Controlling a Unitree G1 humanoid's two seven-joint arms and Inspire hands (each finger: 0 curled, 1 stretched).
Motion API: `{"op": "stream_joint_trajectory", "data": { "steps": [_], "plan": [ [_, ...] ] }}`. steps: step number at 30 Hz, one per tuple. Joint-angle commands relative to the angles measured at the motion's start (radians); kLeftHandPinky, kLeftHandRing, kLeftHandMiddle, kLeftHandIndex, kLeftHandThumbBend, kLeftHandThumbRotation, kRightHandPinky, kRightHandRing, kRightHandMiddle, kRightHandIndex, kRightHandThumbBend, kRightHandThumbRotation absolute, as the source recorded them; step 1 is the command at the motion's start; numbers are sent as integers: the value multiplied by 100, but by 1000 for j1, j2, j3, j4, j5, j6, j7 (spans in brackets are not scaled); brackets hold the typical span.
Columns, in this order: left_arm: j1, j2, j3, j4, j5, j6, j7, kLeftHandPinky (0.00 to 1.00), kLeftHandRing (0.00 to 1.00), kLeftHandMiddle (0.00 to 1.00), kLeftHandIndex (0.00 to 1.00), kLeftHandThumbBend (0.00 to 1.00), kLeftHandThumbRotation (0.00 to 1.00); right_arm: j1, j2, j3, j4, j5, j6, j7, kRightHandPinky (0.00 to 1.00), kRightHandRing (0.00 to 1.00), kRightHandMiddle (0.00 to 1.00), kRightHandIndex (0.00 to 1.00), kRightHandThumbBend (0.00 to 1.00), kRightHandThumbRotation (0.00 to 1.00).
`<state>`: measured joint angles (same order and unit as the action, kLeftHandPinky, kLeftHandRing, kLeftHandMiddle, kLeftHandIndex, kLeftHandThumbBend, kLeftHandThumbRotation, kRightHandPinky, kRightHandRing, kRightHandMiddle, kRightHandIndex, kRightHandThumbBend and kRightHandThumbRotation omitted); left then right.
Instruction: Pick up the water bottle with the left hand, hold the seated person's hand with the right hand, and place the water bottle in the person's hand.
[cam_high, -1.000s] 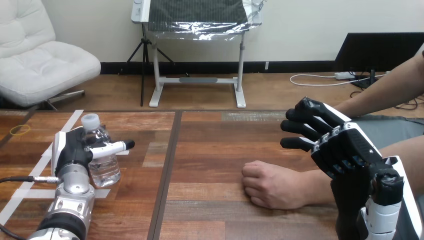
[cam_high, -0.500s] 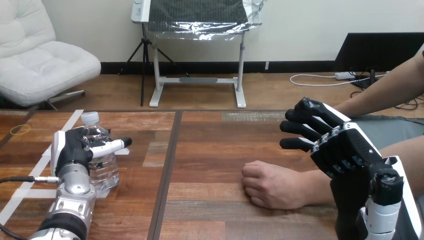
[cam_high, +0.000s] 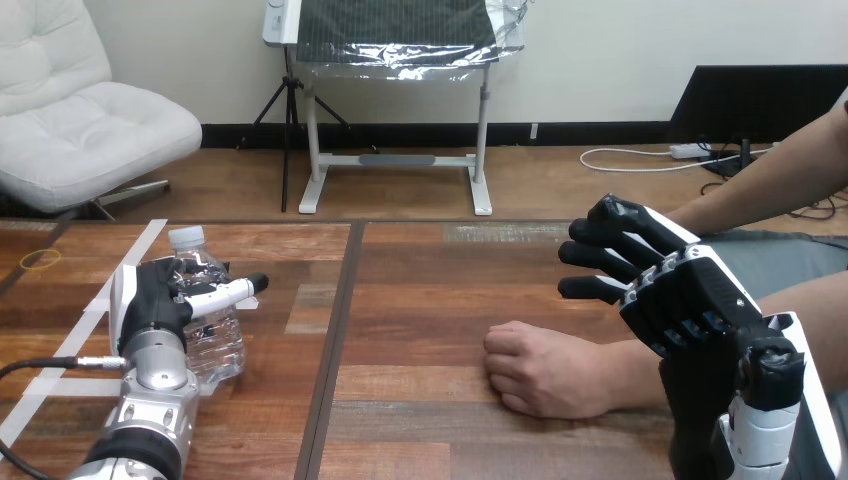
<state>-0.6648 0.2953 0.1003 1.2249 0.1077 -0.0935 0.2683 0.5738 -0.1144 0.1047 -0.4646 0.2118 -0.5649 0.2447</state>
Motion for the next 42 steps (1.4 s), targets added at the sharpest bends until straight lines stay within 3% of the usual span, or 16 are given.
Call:
{"op": "stream_joint_trajectory", "data": {
  "steps": [1, 10, 14, 29, 42],
  "plan": [
    [-13, -3, 15, -76, -13, -73, 26, 29, 34, 41, 47, 65, 0, -38, 1, -9, -23, 8, 5, -4, 69, 78, 79, 80, 79, 100],
    [80, -17, 27, -234, -38, -185, 21, 28, 34, 40, 46, 65, 0, -93, -27, -44, 2, 8, 24, 9, 69, 76, 78, 80, 79, 96],
    [149, -32, 34, -362, -46, -225, 13, 28, 34, 40, 45, 65, 0, -142, -53, -72, 25, -9, 30, 21, 67, 75, 77, 80, 78, 95],
    [401, -102, 36, -844, -84, -270, -20, 27, 32, 38, 43, 64, 0, -320, -152, -156, 88, -93, 114, 24, 65, 74, 76, 77, 83, 93],
    [566, -128, 11, -1125, -115, -314, -72, 26, 31, 37, 41, 60, 0, -470, -260, -207, 205, -157, 150, 31, 66, 76, 78, 77, 88, 90]
  ]
}}
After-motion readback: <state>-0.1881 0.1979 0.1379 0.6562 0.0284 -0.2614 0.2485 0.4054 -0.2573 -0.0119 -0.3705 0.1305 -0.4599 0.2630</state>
